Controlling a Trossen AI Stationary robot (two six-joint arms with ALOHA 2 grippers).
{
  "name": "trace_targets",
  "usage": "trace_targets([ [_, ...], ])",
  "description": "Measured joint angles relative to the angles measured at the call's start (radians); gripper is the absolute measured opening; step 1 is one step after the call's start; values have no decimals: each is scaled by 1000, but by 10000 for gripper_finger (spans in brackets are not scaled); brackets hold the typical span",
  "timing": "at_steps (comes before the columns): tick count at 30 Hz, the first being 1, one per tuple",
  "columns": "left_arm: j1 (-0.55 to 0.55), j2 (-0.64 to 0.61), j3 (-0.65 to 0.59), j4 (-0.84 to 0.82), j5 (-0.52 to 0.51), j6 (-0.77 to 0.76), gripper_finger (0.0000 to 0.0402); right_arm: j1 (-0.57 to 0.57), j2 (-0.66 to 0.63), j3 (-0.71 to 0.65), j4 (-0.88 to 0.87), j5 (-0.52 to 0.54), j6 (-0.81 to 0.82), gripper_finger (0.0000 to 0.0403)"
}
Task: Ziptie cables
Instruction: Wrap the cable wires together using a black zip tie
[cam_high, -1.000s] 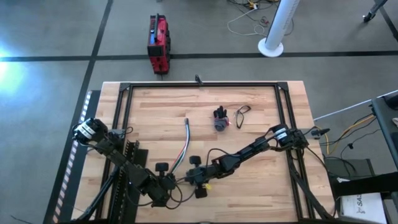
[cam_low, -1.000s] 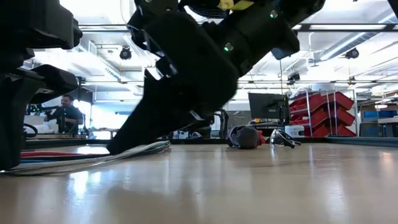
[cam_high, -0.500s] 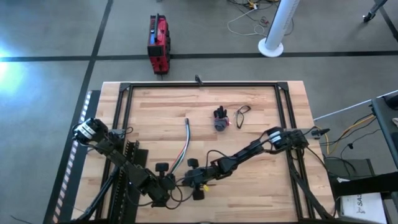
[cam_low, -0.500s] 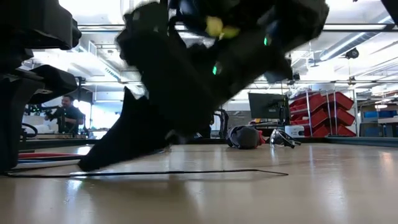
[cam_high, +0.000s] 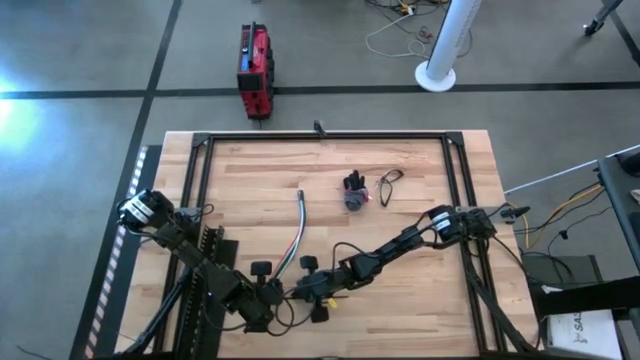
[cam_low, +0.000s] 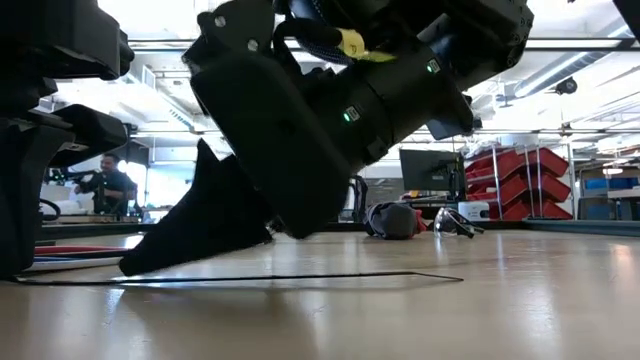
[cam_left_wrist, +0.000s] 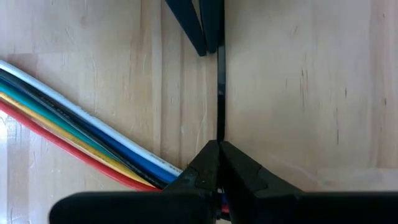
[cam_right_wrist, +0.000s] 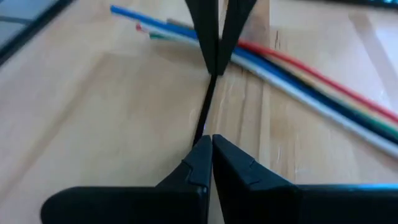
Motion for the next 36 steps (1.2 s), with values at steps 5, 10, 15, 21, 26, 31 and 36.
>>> trace_targets([
  [5, 1, 0, 0, 1, -1, 0, 0, 1, 1, 1, 49, 0, -13, 0],
  [10, 1, 0, 0, 2, -1, 0, 0, 3, 25, 0, 51, -7, -13, 0],
  [15, 1, 0, 0, 3, -1, 0, 0, 5, 33, 2, 56, -8, -18, 0],
  [21, 1, 0, 0, 3, -1, 0, 0, 5, 28, 1, 65, -7, -45, 0],
  [26, 1, 0, 0, 3, -1, 0, 0, 8, 25, 1, 102, -8, -45, 0],
  [31, 1, 0, 0, 3, -1, 0, 0, 10, 42, 1, 105, -21, -30, 0],
  [36, 1, 0, 0, 4, -2, 0, 0, 10, 54, 3, 112, -33, -1, 0],
])
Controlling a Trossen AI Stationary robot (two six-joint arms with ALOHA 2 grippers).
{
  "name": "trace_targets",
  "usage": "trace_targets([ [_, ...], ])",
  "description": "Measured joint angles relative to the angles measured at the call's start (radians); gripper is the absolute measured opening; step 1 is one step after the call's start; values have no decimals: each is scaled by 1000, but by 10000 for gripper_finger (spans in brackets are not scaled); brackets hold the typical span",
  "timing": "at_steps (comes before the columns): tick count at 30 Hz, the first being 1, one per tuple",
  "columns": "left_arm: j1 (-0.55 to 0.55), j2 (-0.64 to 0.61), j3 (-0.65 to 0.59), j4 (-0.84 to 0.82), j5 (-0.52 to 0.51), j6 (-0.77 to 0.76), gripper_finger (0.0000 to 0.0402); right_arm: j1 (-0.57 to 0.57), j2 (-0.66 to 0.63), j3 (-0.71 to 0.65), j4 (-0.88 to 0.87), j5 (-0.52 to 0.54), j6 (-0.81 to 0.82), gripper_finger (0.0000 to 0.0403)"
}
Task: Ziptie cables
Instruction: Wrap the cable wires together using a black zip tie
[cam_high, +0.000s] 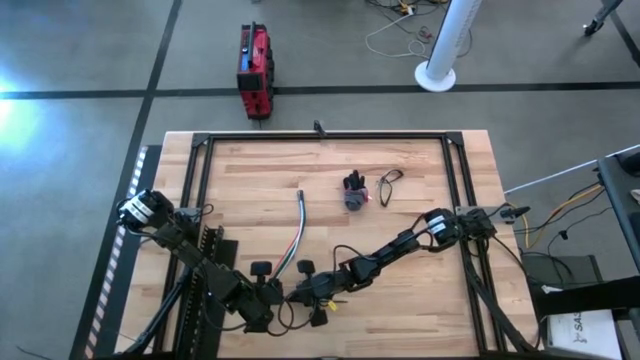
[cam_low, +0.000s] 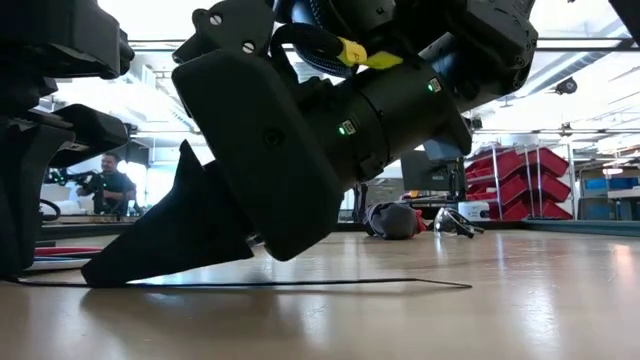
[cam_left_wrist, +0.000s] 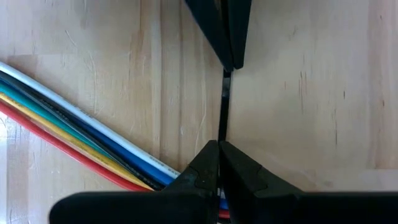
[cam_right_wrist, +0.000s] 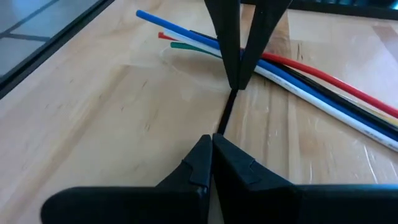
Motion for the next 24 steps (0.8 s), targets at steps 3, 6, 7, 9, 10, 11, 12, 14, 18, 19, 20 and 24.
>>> trace_targets([
  [3, 0, 0, 0, 0, 0, 0, 0, 0, 2, 1, -4, 0, 7, 0],
  [6, 0, 0, 0, -1, 0, 0, 0, 0, 2, 2, -22, 0, 8, 0],
  [7, 0, 0, 0, -2, 0, 0, 0, 0, 2, 2, -27, 1, 8, 0],
  [9, 0, 0, 0, -10, 1, 0, 0, 0, 2, 3, -36, 1, 11, 0],
  [10, 0, 0, 0, -16, 2, 0, 0, 0, 2, 3, -43, 2, 11, 0],
  [11, 0, 0, 0, -21, 5, 0, 0, 0, 2, 3, -50, 3, 11, 0],
  [12, 0, 0, 1, -27, 10, 0, 0, 0, 2, 3, -55, 4, 12, 0],
  [14, 0, 0, 2, -38, 21, 0, 0, 0, 2, 3, -56, 6, 12, 0],
  [18, 1, 0, 3, -52, 31, -1, 0, -2, 2, 3, -56, 7, 19, 0],
  [19, 1, 0, 3, -52, 36, 0, 0, -2, 2, 3, -56, 7, 21, 0],
  [20, 1, 0, 3, -53, 41, -1, 0, -2, 2, 2, -57, 8, 21, 0],
  [24, 1, 0, 4, -67, 59, -5, 0, -2, 2, 3, -68, 8, 21, 0],
])
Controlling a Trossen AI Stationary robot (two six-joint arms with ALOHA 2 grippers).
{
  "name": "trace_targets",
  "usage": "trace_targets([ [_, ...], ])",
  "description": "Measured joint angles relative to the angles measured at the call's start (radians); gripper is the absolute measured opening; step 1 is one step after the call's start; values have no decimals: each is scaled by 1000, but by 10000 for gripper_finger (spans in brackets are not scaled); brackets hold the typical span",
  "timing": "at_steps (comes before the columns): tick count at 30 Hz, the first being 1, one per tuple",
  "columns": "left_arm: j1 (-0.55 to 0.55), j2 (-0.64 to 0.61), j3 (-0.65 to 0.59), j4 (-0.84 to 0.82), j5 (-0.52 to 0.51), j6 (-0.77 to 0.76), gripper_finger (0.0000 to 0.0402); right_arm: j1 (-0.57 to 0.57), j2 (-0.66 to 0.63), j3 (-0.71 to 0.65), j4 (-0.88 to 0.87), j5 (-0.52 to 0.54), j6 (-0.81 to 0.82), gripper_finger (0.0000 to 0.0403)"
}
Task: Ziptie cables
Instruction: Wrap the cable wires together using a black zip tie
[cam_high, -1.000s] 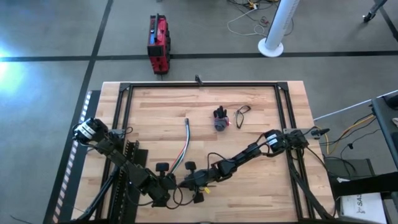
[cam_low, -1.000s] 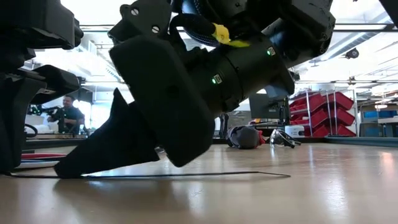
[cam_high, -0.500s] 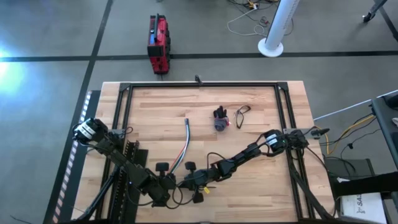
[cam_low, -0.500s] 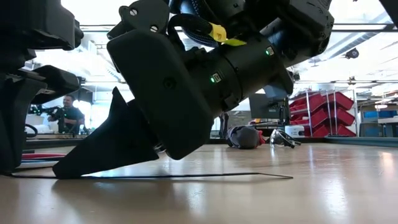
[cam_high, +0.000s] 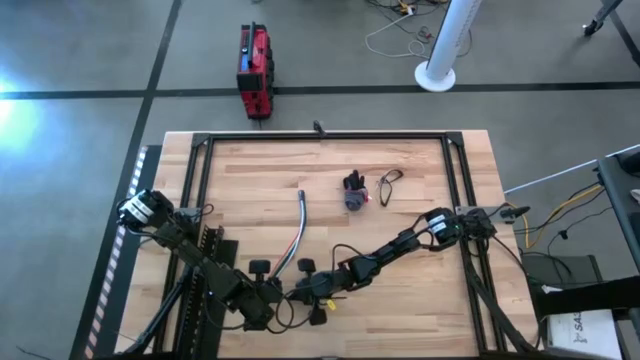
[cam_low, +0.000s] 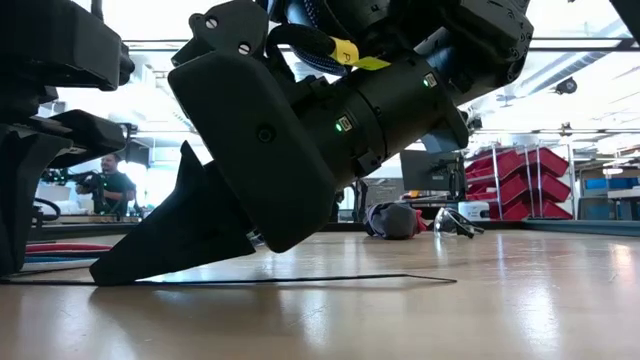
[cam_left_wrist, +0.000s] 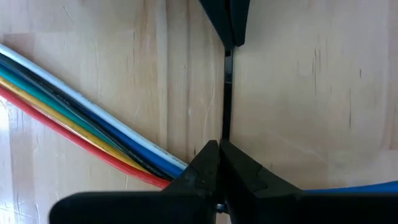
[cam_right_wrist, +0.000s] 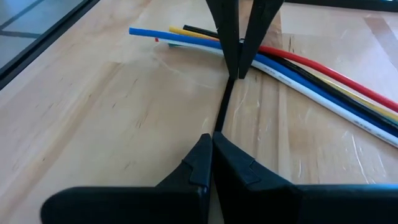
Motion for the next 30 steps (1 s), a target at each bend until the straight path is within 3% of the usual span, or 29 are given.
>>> trace_targets([
  [21, -2, -42, 5, -91, 37, -1, 0, 0, -1, -1, -12, 0, -3, 0],
  [30, -4, -153, 2, -164, 11, -84, 0, 4, -50, -8, -72, -10, -26, 1],
])
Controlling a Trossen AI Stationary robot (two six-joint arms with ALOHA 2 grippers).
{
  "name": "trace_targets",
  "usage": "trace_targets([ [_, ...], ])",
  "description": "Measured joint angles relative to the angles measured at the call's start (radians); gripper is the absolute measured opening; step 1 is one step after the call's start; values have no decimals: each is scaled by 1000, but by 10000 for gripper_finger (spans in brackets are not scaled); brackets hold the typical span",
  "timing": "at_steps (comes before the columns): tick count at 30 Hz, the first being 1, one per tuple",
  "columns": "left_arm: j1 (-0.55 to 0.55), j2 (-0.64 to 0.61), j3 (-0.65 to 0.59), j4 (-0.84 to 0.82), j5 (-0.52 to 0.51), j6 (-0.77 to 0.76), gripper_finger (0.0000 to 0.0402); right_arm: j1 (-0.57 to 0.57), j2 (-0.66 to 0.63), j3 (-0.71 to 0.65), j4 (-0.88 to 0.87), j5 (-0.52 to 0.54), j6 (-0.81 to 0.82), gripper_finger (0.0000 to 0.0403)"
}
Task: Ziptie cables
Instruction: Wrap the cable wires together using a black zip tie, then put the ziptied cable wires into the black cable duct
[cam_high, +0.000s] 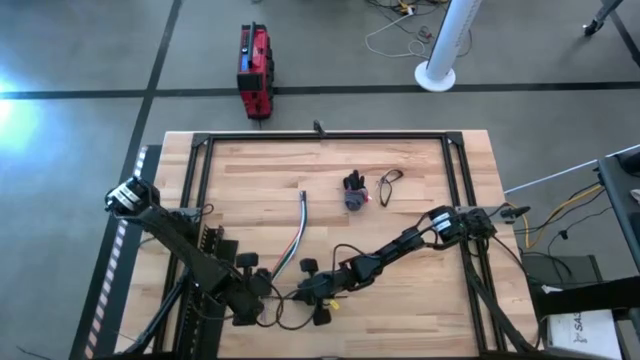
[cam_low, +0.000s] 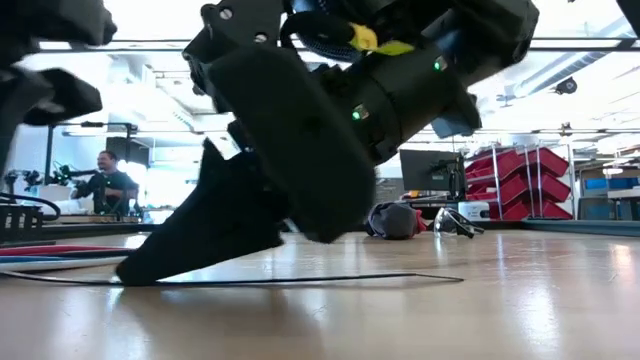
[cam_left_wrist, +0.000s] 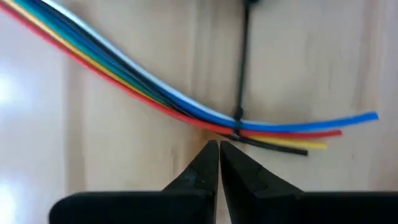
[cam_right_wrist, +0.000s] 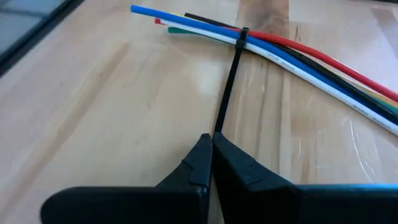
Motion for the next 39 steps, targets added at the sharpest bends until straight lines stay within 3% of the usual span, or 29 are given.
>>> trace_targets([
  [7, 3, -24, -10, 11, -252, -132, 12, 10, -108, -2, -183, 2, -41, 46],
  [12, 37, 30, -17, 23, -285, -188, 42, 15, -191, 0, -356, 16, 3, 104],
  [19, 131, 100, -22, 59, -295, -191, 104, 49, -295, 0, -545, 170, 29, 160],
  [25, 182, 53, -22, -30, -168, -175, 152, 119, -469, 2, -718, 332, 66, 175],
  [33, 154, -36, -22, -365, 123, -420, 211, 233, -591, -36, -785, 524, 163, 175],
  [39, 152, -65, -22, -472, 160, -442, 272, 263, -572, -67, -784, 560, 239, 179],
])
